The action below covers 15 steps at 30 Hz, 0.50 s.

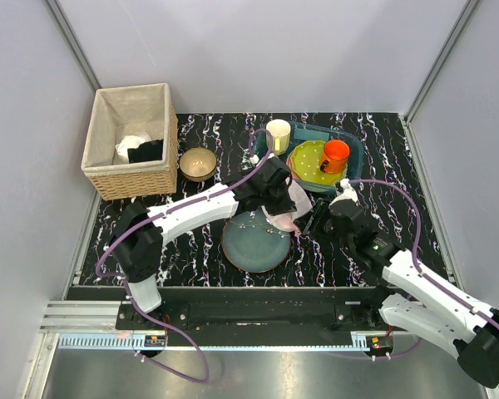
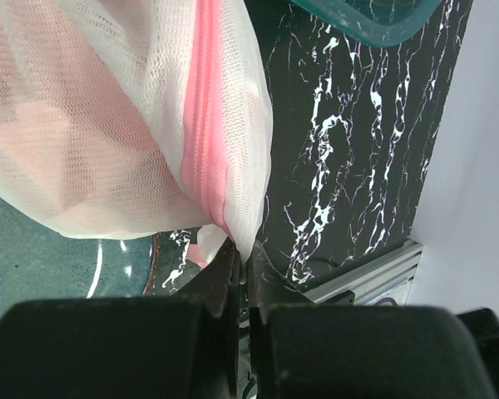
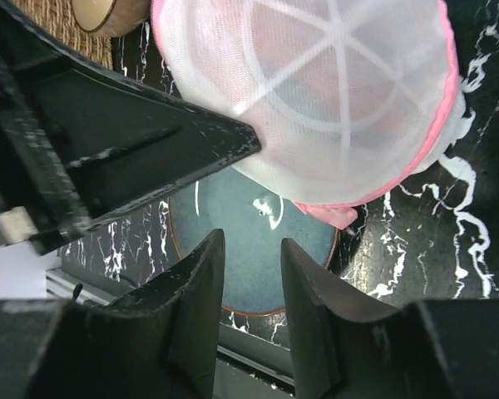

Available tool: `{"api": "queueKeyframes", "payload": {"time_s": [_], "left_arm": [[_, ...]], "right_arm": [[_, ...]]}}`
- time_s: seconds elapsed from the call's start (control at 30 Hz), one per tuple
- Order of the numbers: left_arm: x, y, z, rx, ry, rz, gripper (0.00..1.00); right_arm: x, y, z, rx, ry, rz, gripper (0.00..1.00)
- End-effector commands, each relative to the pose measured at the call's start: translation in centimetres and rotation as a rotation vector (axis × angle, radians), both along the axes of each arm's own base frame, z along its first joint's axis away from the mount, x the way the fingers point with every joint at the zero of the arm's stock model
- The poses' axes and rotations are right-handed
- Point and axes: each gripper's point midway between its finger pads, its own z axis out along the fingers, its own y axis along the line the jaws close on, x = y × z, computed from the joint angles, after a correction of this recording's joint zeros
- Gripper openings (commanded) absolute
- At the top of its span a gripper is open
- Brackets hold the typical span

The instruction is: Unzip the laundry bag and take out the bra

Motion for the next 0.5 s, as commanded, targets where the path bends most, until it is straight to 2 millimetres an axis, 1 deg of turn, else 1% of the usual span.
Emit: {"api": "queueKeyframes", "payload": {"time_s": [0.0,0.03,0.1,0.13,0.17,0.2,0.23,0.37,0.4,0.47], "left_arm": [[0.2,-0.6,1.5,-0.028,0.003,0.007,0.0],[0.2,-0.6,1.4,-0.028,0.006,0.007,0.0],[0.0,-0.5,1.3,-0.031,0.017,0.009,0.0],[0.0,-0.6,1.2,-0.032,0.021,0.009,0.0],[-0.1,-0.6,1.3,-0.034,0.023,0.008,0.0],[-0.2,-0.5,1.0,-0.029,0.03,0.01,0.0],[-0.2,-0.5,1.1,-0.031,0.03,0.009,0.0],[-0.2,-0.5,0.9,-0.031,0.029,0.011,0.0],[-0.6,-0.8,1.0,-0.044,0.045,-0.008,0.0],[-0.7,-0.9,1.1,-0.05,0.045,-0.013,0.0]], "right_arm": [[0.1,1.6,-1.2,0.093,0.015,0.018,0.41],[-0.1,1.5,-2.5,0.087,0.032,0.019,0.41],[0.2,2.0,-2.8,0.114,0.019,0.025,0.41],[0.1,2.0,-3.4,0.113,0.025,0.028,0.41],[0.4,2.4,-2.6,0.144,-0.009,0.034,0.43],[0.5,2.5,-2.6,0.157,-0.019,0.033,0.43],[0.6,2.4,-2.9,0.16,-0.025,0.029,0.44],[1.1,2.4,-2.8,0.14,-0.048,0.026,0.45],[1.2,2.4,-2.8,0.137,-0.048,0.024,0.45],[1.4,2.5,-2.3,0.155,-0.067,0.022,0.44]]}}
